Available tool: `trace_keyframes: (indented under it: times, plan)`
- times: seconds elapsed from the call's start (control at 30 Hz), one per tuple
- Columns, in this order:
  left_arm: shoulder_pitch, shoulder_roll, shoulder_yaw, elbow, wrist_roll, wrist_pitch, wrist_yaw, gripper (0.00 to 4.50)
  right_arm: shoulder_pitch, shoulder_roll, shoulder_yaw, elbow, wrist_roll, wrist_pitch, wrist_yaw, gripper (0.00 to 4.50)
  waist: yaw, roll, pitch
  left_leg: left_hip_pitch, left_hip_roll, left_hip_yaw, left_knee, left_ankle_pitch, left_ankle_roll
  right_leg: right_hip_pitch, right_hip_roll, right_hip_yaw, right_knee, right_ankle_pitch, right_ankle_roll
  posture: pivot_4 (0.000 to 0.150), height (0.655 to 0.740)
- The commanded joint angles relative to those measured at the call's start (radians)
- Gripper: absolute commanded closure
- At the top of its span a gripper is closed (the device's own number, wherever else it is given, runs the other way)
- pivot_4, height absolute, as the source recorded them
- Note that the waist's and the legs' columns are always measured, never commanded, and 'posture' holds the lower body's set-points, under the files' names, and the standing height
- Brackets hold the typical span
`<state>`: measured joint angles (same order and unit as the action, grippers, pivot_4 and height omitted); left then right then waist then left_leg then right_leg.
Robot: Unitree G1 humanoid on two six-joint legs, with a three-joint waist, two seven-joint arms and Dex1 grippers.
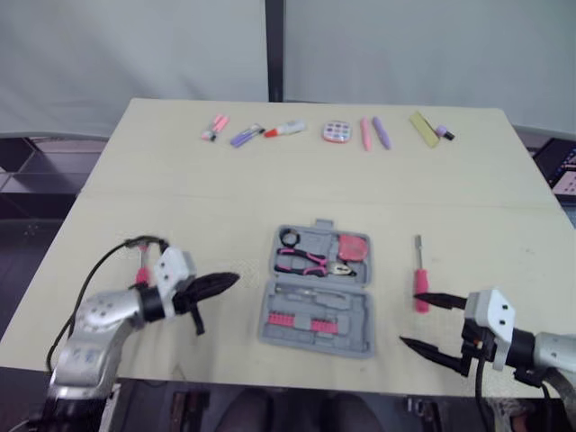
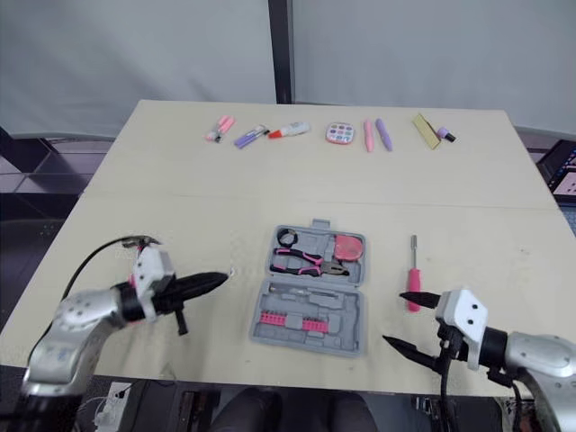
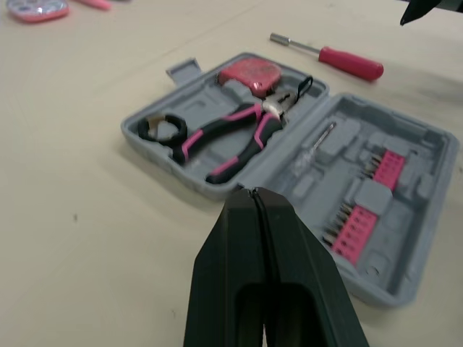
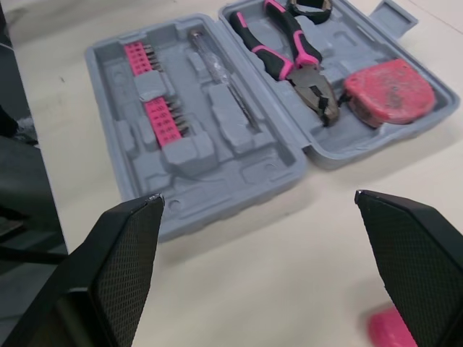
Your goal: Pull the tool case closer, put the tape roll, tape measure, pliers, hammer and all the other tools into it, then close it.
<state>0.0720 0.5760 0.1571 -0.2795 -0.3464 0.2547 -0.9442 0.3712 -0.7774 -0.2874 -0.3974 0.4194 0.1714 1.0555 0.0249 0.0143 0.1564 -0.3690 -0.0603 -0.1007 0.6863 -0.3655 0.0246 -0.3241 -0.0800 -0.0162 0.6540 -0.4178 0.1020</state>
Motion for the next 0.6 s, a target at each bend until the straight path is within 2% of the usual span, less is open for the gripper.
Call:
trace_keyframes:
  times: [0.03, 0.13, 0.2, 0.5, 0.6]
  plan:
    - [0.131, -0.009, 0.04, -0.085, -0.016, -0.044, 0.025, 4.45, 0.054, 0.022, 0.004, -0.076, 0.014, 0.002, -0.017, 0.0, 0.001, 0.0, 0.0, 0.0, 0.0, 0.0, 0.0, 0.0, 0.0, 0.001, 0.0, 0.0, -0.001, 0.0, 0.0, 0.15, 0.7134]
    - [0.286, -0.038, 0.052, -0.112, 0.015, -0.098, 0.062, 4.45, 0.106, 0.046, 0.013, -0.107, 0.007, 0.002, -0.036, 0.0, -0.001, 0.0, 0.0, 0.0, 0.0, 0.0, -0.001, 0.0, 0.0, 0.001, 0.0, 0.001, -0.003, 0.0, 0.0, 0.15, 0.7134]
    - [0.333, -0.046, 0.052, -0.119, 0.019, -0.122, 0.076, 4.45, 0.125, 0.054, 0.013, -0.115, 0.004, 0.002, -0.043, 0.0, -0.001, 0.0, 0.0, 0.0, 0.001, 0.001, -0.002, 0.0, 0.0, 0.002, 0.0, 0.001, -0.007, 0.0, 0.0, 0.15, 0.7134]
    - [0.416, -0.061, 0.064, -0.132, 0.011, -0.177, 0.125, 4.45, 0.163, 0.056, 0.009, -0.111, 0.002, -0.013, -0.046, 0.0, -0.001, 0.0, 0.0, 0.0, 0.001, 0.001, -0.002, 0.0, -0.001, 0.004, 0.0, 0.001, -0.011, 0.0, 0.0, 0.15, 0.7134]
    - [0.428, -0.07, 0.067, -0.137, 0.002, -0.181, 0.141, 3.62, 0.162, 0.056, 0.009, -0.104, 0.001, -0.015, -0.045, 0.0, -0.002, 0.0, 0.0, 0.0, 0.001, 0.002, -0.003, 0.0, -0.001, 0.004, 0.001, 0.0, -0.011, 0.0, 0.0, 0.15, 0.7134]
